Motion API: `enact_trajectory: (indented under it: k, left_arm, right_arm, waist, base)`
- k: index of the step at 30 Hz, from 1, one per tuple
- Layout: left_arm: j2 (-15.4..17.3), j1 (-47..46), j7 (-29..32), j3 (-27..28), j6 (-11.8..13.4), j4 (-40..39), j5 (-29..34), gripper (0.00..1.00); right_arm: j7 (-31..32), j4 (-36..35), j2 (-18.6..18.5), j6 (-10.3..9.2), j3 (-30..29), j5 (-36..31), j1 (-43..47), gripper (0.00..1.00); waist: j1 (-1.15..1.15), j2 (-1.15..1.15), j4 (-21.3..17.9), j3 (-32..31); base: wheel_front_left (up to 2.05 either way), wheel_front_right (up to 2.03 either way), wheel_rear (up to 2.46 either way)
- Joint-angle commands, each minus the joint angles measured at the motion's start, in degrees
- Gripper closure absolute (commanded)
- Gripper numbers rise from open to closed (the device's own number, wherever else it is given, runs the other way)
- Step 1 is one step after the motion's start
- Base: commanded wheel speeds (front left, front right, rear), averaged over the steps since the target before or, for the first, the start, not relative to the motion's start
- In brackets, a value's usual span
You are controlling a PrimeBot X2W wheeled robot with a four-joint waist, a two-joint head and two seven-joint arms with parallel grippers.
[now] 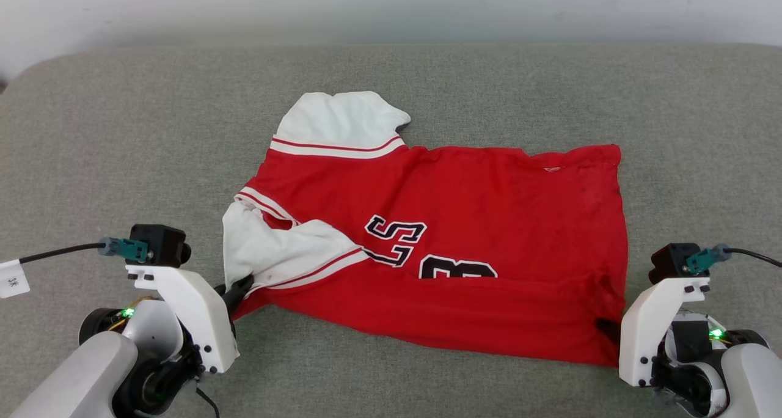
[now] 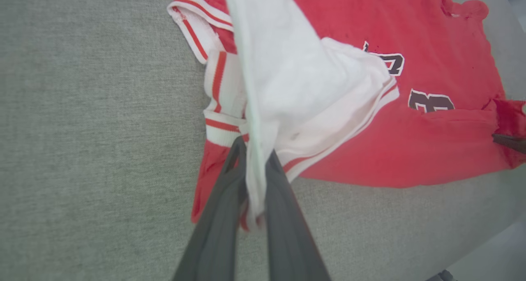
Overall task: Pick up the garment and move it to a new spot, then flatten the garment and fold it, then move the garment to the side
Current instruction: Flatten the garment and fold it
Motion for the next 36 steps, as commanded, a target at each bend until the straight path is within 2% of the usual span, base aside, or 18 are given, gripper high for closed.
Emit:
enact_trajectory:
  k: [1, 10, 16, 19, 22, 27, 28, 29, 30, 35, 36]
  left_arm:
    - [-0.12, 0.82, -0.33, 0.02, 0.35, -0.01, 0.22, 1.00]
    - [-1.72, 4.01, -1.61, -0.43, 1.64, -0.41, -0.97, 1.00]
    - [-1.79, 8.34, -2.61, -0.31, 3.47, -1.43, -2.02, 1.00]
    - [-0.95, 11.99, -3.06, -0.14, 5.27, -3.42, -2.77, 1.00]
    - [-0.54, 14.62, -2.69, -0.52, 6.35, -4.53, -3.37, 1.00]
    - [-1.58, 16.86, -2.75, -1.18, 6.44, -3.41, -4.36, 1.00]
    - [-2.16, 17.09, -2.76, -1.38, 6.18, -2.50, -4.80, 0.95]
    - [-2.70, 16.97, -3.04, -1.53, 5.78, -1.70, -4.75, 0.47]
    - [-3.22, 16.44, -3.56, -1.43, 5.45, -0.73, -4.61, 0.00]
    - [-4.86, 13.59, -7.57, 0.05, 4.87, 3.25, -3.26, 0.00]
    - [-4.86, 13.59, -7.57, 0.05, 4.87, 3.25, -3.26, 0.00]
  right_arm:
    - [0.33, 1.41, 0.38, 0.12, 0.80, 0.32, 0.68, 1.00]
    - [-0.95, -1.41, -2.67, 0.12, 3.25, 2.01, 0.07, 1.00]
    - [-0.80, -2.53, -4.02, 0.12, 4.78, 3.57, 2.48, 1.00]
    - [-0.60, -3.72, -4.76, 0.12, 4.93, 4.49, 4.78, 1.00]
    - [-0.05, -4.46, -4.73, 0.12, 4.52, 5.12, 7.10, 1.00]
    - [0.29, -3.66, -4.00, 0.12, 3.39, 5.17, 10.40, 1.00]
    - [-0.12, -3.36, -3.67, 0.12, 3.43, 5.28, 11.02, 0.69]
    - [-0.76, -3.03, -3.45, 0.12, 3.40, 5.29, 11.32, 0.07]
    - [-1.82, -2.86, -3.20, 0.12, 3.35, 5.33, 11.64, 0.00]
    - [-11.96, -4.10, -2.77, 0.12, 3.86, 3.70, 12.08, 0.00]
    - [-11.96, -4.10, -2.77, 0.12, 3.86, 3.70, 12.08, 0.00]
  waist:
    - [0.00, 0.00, -0.10, -0.45]
    - [0.00, 0.00, -0.11, -5.54]
    - [0.00, 0.00, 0.54, -10.11]
    - [0.00, 0.00, 1.04, -12.50]
    - [0.00, 0.00, 1.18, -13.14]
    - [0.00, 0.00, 0.96, -13.55]
    - [0.00, 0.00, 0.87, -13.52]
    - [0.00, 0.00, 0.78, -13.46]
    - [0.00, 0.00, 0.70, -13.38]
    - [0.00, 0.00, -0.45, -13.24]
    - [0.00, 0.00, -0.45, -13.24]
  base:
    - [0.00, 0.00, 0.00]
    - [0.00, 0.00, 0.00]
    - [0.00, 0.00, 0.00]
    - [0.00, 0.00, 0.00]
    - [0.00, 0.00, 0.00]
    - [0.00, 0.00, 0.00]
    - [0.00, 0.00, 0.00]
    - [0.00, 0.00, 0.00]
    - [0.00, 0.00, 0.00]
    - [0.00, 0.00, 0.00]
    - [0.00, 0.00, 0.00]
